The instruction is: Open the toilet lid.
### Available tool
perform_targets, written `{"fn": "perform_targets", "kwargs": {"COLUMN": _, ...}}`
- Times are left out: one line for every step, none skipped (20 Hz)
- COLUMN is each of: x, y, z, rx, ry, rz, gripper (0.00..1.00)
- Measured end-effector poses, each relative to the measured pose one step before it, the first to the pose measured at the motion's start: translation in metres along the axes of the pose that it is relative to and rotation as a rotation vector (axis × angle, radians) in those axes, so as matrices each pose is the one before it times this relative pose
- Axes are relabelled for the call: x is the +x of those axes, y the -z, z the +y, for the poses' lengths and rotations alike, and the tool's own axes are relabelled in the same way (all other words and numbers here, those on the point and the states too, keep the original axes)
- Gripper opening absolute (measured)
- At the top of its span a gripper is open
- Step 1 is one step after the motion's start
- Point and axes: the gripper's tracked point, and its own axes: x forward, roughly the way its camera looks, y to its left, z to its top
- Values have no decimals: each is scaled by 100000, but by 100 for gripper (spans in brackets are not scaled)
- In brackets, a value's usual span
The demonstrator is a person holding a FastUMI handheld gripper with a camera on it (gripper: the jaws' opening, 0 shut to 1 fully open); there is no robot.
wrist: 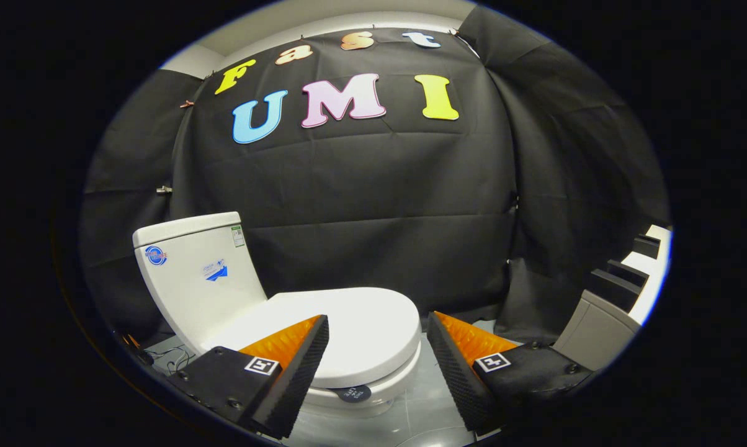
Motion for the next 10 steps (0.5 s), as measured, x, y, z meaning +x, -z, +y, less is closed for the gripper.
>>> {"fn": "perform_targets", "kwargs": {"x": -103, "y": 361, "z": -253, "rx": 316, "ry": 64, "rz": 908, "gripper": 99}}
{"fn": "perform_targets", "kwargs": {"x": -37, "y": 381, "z": -164, "rx": 382, "ry": 74, "rz": 1371, "gripper": 99}}
{"fn": "perform_targets", "kwargs": {"x": -79, "y": 464, "z": -292, "rx": 612, "ry": 96, "rz": 1345, "gripper": 99}}
{"fn": "perform_targets", "kwargs": {"x": -39, "y": 369, "z": -263, "rx": 654, "ry": 436, "rz": 1646, "gripper": 99}}
{"fn": "perform_targets", "kwargs": {"x": -17, "y": 509, "z": -314, "rx": 889, "ry": 62, "rz": 1253, "gripper": 99}}
{"fn": "perform_targets", "kwargs": {"x": -22, "y": 500, "z": -113, "rx": 1124, "ry": -153, "rz": 1615, "gripper": 98}}
{"fn": "perform_targets", "kwargs": {"x": 17, "y": 492, "z": 5, "rx": 1927, "ry": -264, "rz": 2182, "gripper": 98}}
{"fn": "perform_targets", "kwargs": {"x": 80, "y": 729, "z": 134, "rx": 2235, "ry": -1288, "rz": 3157, "gripper": 98}}
{"fn": "perform_targets", "kwargs": {"x": 152, "y": 963, "z": -54, "rx": 2619, "ry": -136, "rz": 3568, "gripper": 98}}
{"fn": "perform_targets", "kwargs": {"x": 181, "y": 913, "z": 2, "rx": 3332, "ry": -659, "rz": 3452, "gripper": 98}}
